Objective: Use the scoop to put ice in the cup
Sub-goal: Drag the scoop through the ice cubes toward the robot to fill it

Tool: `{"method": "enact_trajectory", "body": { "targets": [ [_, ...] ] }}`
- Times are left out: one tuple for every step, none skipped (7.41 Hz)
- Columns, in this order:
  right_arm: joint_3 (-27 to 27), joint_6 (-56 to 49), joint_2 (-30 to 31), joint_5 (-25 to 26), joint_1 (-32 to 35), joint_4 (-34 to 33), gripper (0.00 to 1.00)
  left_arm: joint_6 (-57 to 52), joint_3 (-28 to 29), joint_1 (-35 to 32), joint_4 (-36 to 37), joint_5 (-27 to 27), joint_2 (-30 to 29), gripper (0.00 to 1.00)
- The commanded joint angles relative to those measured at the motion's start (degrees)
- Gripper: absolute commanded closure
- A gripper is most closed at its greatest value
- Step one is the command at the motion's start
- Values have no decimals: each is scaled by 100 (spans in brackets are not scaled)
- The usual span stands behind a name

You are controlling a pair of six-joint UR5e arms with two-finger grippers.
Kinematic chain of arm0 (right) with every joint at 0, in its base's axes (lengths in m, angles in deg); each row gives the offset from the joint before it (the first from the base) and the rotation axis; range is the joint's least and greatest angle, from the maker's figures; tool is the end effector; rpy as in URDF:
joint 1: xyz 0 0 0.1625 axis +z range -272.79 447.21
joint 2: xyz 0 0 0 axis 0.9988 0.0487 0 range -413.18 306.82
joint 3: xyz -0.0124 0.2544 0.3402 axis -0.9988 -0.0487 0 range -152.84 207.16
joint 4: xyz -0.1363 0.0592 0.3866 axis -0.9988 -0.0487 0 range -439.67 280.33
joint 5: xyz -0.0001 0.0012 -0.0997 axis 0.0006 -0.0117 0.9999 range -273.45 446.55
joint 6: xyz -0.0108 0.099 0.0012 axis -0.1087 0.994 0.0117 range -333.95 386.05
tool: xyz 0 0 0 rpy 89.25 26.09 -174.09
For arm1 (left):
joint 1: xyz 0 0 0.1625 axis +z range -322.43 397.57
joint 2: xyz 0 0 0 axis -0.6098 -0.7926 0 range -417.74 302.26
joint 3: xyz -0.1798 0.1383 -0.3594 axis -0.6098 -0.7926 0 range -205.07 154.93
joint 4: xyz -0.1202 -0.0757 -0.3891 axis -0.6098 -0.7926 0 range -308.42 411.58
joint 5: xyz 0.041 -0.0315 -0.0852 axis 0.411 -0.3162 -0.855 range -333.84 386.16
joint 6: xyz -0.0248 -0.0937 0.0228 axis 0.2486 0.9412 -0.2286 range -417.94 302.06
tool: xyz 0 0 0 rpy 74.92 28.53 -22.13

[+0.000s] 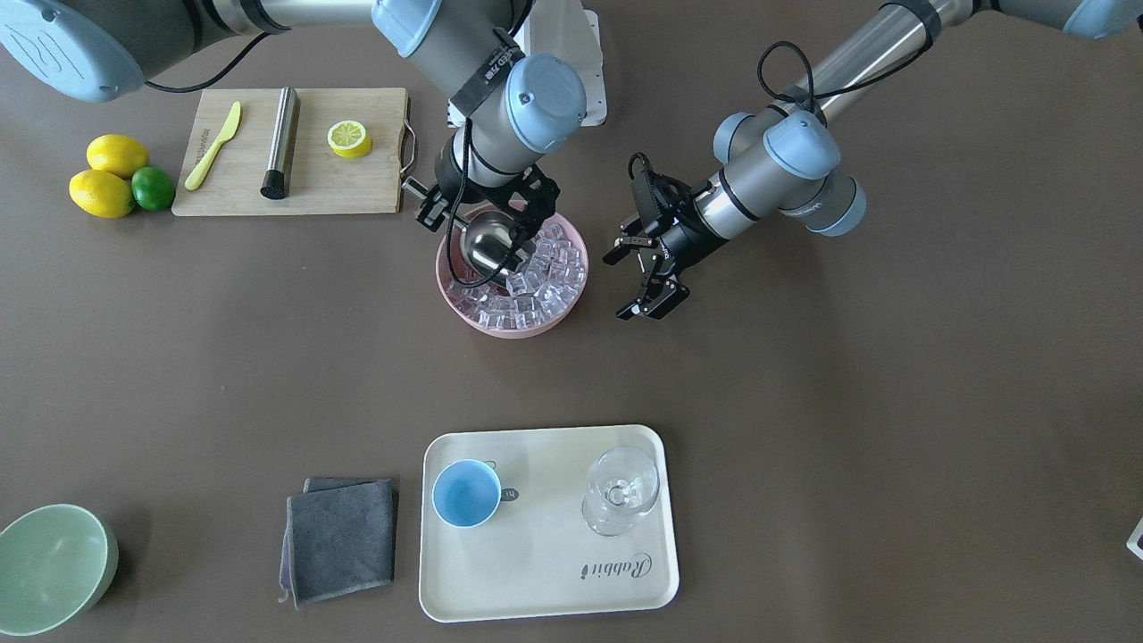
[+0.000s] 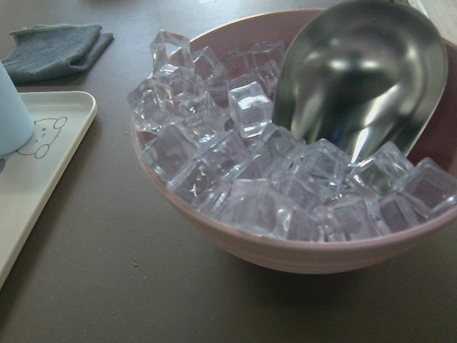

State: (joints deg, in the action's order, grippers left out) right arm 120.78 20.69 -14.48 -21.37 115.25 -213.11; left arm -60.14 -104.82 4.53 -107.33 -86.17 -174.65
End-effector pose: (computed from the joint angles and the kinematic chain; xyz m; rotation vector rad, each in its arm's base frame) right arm -0.5463 -0.4073 0.1804 0.0288 -0.3918 -1.1922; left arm 0.5076 -0.4441 0.3369 1.2400 1.0192 1.1067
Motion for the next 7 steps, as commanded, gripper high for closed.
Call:
{"method": "enact_trajectory", "body": {
  "targets": [
    [480, -9, 461, 157, -44, 615, 100, 0, -5, 0, 0, 0, 1, 1],
    [525, -9, 550, 210, -62, 834, 100, 0, -14, 0, 0, 0, 10, 1],
    [526, -18, 586, 210, -79, 958, 100, 0, -14, 0, 0, 0, 10, 1],
    [587, -62, 699, 210, -97, 1177, 100, 0, -23, 0, 0, 0, 10, 1],
    [700, -71, 926, 210, -106, 1580, 100, 0, -23, 0, 0, 0, 10, 1],
    [754, -132, 981, 202, -106, 1697, 100, 0, -23, 0, 0, 0, 19, 1],
    [894, -228, 1051, 193, -106, 1724, 100, 0, -23, 0, 0, 0, 19, 1]
  ]
}}
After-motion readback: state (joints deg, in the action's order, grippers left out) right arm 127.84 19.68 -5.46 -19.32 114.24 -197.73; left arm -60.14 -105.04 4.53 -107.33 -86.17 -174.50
